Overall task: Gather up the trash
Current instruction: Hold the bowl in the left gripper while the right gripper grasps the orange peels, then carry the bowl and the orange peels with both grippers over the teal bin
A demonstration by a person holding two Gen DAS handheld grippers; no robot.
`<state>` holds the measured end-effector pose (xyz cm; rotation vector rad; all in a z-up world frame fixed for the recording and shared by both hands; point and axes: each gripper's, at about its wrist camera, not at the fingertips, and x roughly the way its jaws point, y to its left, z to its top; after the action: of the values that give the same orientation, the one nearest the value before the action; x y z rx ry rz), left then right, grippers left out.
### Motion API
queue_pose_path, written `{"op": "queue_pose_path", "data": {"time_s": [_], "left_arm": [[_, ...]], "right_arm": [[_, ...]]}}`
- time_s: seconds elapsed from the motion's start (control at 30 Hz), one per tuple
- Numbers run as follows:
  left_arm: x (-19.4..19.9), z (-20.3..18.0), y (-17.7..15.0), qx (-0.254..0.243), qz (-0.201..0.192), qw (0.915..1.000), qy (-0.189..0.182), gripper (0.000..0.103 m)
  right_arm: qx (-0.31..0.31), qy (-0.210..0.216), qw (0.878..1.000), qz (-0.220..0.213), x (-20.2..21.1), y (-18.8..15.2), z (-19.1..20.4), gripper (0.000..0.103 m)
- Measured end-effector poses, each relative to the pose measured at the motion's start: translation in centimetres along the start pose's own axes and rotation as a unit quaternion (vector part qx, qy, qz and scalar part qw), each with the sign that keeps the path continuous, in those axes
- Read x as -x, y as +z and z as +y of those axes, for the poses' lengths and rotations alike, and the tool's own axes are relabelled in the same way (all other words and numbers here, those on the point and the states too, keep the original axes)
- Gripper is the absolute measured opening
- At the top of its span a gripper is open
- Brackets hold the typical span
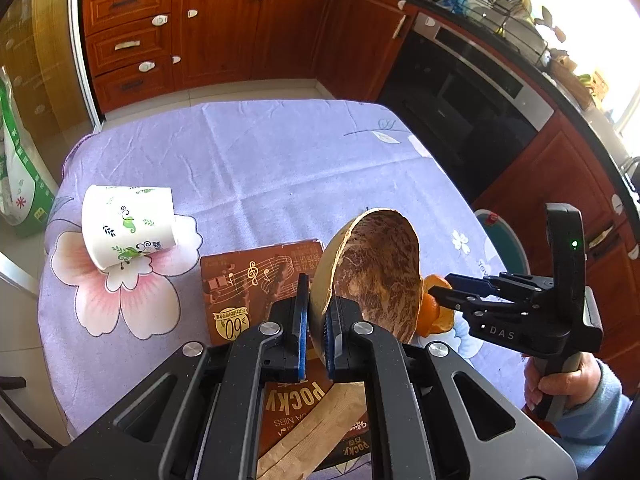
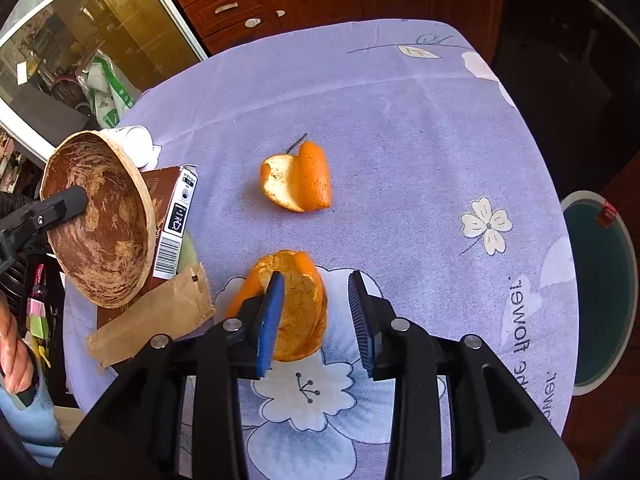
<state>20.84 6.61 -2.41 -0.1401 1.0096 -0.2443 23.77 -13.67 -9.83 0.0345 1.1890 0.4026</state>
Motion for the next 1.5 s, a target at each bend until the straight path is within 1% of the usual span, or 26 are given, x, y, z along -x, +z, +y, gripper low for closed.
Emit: {"op": "queue_pose_path", "data": {"time_s": [0.07, 0.17, 0.27, 0.3, 0.33, 0.37, 0.43, 0.5, 0.57, 0.7, 0.87, 1.03, 1.13, 1.3, 1.4, 1.5], "left_arm": [[-0.2, 0.1, 0.1, 0.002, 0.001, 1.0, -0.002, 0.007], [-0.3, 0.1, 0.2, 0.004, 0.002, 1.0, -0.001, 0.007], [-0.4, 0.1, 0.3, 0.006, 0.005, 1.0, -0.002, 0.007], [-0.4, 0.1, 0.3, 0.006, 0.006, 1.0, -0.001, 0.007], [-0.4, 0.0, 0.4, 0.006, 0.006, 1.0, 0.0, 0.007], [-0.4, -0.1, 0.4, 0.007, 0.007, 1.0, 0.001, 0.007], [-0.4, -0.3, 0.5, 0.007, 0.007, 0.9999, 0.001, 0.007], [-0.3, -0.7, 0.5, 0.005, 0.008, 1.0, 0.001, 0.007], [-0.2, -1.5, 0.5, -0.001, 0.009, 1.0, 0.0, 0.007], [-0.2, -3.8, 0.7, -0.024, 0.008, 0.9997, 0.0, 0.007], [-0.9, -8.1, 1.3, -0.061, 0.012, 0.9981, -0.001, 0.007], [-1.9, -14.3, 2.1, -0.116, 0.017, 0.993, -0.005, 0.007], [-2.9, -18.6, 2.6, -0.156, 0.022, 0.9875, -0.011, 0.007], [-5.6, -26.2, 2.9, -0.223, 0.037, 0.974, -0.018, 0.007], [-8.2, -30.4, 2.6, -0.253, 0.052, 0.9658, -0.024, 0.007], [-11.0, -33.3, 2.0, -0.268, 0.07, 0.9606, -0.026, 0.007]], "right_arm": [[-0.001, 0.003, 1.0, 0.006, -0.5, -0.1, -0.2, 0.036], [0.0, 0.007, 1.0, 0.012, -1.4, -0.4, -0.1, 0.037], [0.018, -0.005, 1.0, 0.004, -1.6, -1.0, 0.7, 0.038], [0.024, -0.004, 1.0, 0.002, -1.6, -1.2, 1.0, 0.031], [0.025, 0.004, 1.0, 0.007, -1.7, -1.3, 1.3, 0.018], [0.027, 0.002, 1.0, 0.004, -1.7, -1.5, 1.6, 0.016], [0.029, 0.005, 1.0, 0.002, -1.3, -1.7, 1.9, 0.01], [0.018, 0.016, 1.0, -0.004, -0.6, -1.7, 1.7, 0.008], [0.009, 0.01, 1.0, -0.018, 0.7, -1.7, 1.1, 0.007], [-0.028, 0.004, 0.998, -0.053, 3.9, -1.8, -1.6, 0.007], [-0.072, -0.014, 0.992, -0.098, 8.7, -3.1, -6.0, 0.007], [-0.128, -0.032, 0.981, -0.141, 12.8, -4.9, -12.2, 0.007], [-0.162, -0.046, 0.972, -0.165, 15.0, -7.0, -15.9, 0.007], [-0.228, -0.061, 0.952, -0.194, 17.4, -10.7, -22.0, 0.007], [-0.258, -0.071, 0.944, -0.195, 17.8, -12.6, -24.9, 0.007], [-0.274, -0.08, 0.94, -0.188, 17.7, -14.0, -26.6, 0.008]]}}
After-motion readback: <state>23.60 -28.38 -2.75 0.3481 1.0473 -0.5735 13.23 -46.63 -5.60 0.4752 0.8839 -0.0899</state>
